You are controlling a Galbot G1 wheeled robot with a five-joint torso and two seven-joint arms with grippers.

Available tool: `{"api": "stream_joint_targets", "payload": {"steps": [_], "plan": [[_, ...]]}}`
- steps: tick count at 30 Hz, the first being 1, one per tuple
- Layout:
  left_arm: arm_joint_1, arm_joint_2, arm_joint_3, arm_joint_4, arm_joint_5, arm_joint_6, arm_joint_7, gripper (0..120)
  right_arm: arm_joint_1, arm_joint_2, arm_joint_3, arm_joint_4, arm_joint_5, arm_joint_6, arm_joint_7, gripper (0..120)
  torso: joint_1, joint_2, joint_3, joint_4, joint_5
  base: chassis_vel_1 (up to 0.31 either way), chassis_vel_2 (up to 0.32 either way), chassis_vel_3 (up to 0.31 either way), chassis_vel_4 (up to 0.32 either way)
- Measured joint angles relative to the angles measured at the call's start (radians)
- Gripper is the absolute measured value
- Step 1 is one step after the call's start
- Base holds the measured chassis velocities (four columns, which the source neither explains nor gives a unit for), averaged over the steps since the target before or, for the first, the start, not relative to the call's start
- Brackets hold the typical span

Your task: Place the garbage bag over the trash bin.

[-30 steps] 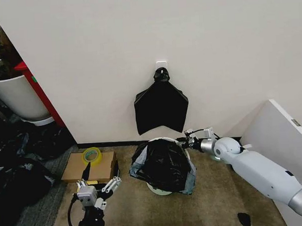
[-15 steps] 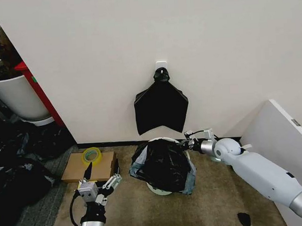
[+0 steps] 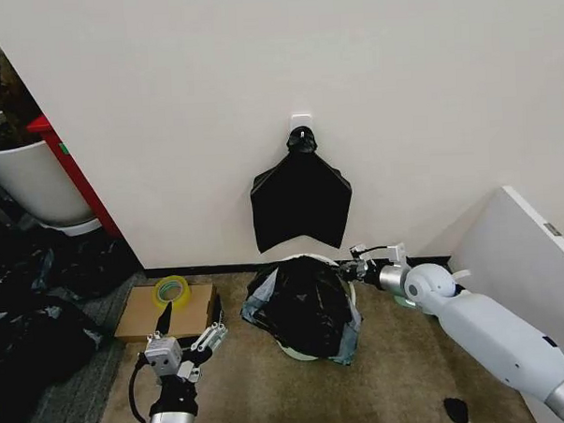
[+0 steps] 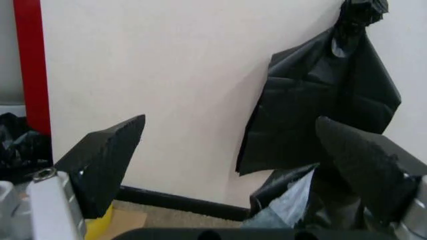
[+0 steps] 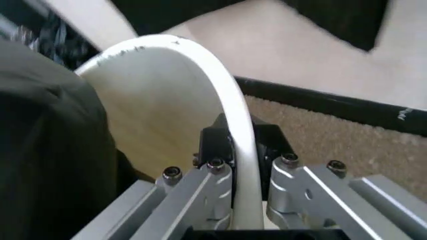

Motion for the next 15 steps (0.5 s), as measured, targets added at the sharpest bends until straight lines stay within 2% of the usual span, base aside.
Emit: {"api": "stream_joint_targets", "payload": {"steps": [5,9,10,13,15], "plan": [[-0.001,0.002,0.009,-0.003,-0.001,0.003,0.000,100,-0.084,-0.010,0.079,0.071,0.055,-0.006,0.070,3,0.000,0.000,0.000,0.0003,0.0004,0.000,0.000,0.000,0.000],[-0.009,0.009,0.023,-0.003,-0.002,0.009,-0.001,100,-0.217,-0.014,0.180,0.164,0.099,-0.002,0.207,3,0.000,0.000,0.000,-0.0002,0.0000,0.000,0.000,0.000,0.000],[-0.009,0.009,0.023,-0.003,-0.002,0.009,-0.001,100,-0.217,-0.014,0.180,0.164,0.099,-0.002,0.207,3,0.000,0.000,0.000,-0.0002,0.0000,0.000,0.000,0.000,0.000],[-0.017,0.013,0.036,-0.002,-0.002,0.016,-0.002,100,-0.322,0.032,0.263,0.241,0.101,0.045,0.351,3,0.000,0.000,0.000,0.0001,0.0003,0.000,0.000,0.000,0.000],[-0.017,0.015,0.039,-0.003,-0.001,0.017,-0.001,100,-0.348,0.047,0.285,0.264,0.104,0.057,0.387,3,0.000,0.000,0.000,0.0001,0.0001,0.000,0.000,0.000,0.000]]}}
